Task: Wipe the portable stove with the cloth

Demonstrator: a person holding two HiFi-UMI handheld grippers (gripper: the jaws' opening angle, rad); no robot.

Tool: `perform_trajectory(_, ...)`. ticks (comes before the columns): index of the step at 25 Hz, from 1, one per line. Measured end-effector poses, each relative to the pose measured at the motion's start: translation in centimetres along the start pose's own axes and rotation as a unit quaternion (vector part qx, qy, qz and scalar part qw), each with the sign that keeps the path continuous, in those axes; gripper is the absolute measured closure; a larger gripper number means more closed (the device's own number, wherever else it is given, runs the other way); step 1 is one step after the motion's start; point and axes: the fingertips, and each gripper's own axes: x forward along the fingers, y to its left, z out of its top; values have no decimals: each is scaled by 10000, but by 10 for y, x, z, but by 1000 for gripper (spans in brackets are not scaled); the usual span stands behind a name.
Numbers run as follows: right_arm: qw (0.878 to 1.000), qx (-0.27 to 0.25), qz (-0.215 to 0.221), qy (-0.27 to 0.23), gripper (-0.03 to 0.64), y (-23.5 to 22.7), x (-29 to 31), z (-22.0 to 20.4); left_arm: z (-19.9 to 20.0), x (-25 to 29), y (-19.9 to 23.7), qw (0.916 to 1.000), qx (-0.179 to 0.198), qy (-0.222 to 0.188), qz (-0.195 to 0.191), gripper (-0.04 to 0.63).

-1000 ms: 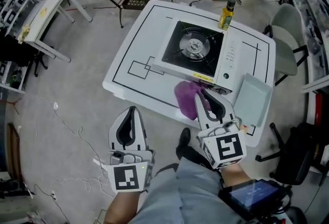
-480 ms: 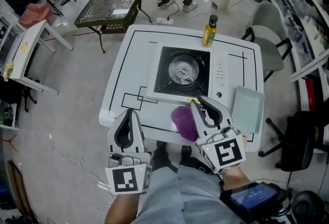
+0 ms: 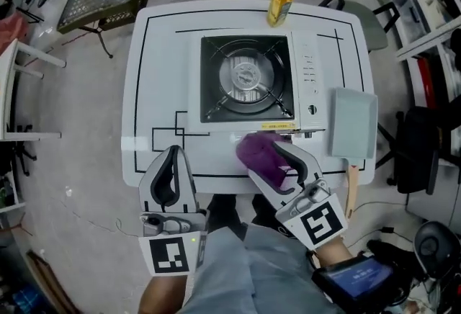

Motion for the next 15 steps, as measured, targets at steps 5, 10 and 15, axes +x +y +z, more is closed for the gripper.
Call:
perform_trajectory(5,9958,-173,34,896,382,-5,3,-74,-47,15,-6,9986,-108,428,-282,577)
perform_trajectory(10,9868,-228,-279,1577,365,-22,11,-127,-82,23,-4,9965,-189,701,-410,577)
perform_trajectory(15,9781,-219,-307,2046,364,-24,25,-162,-105,25,4,9942,-227,914,-519,577)
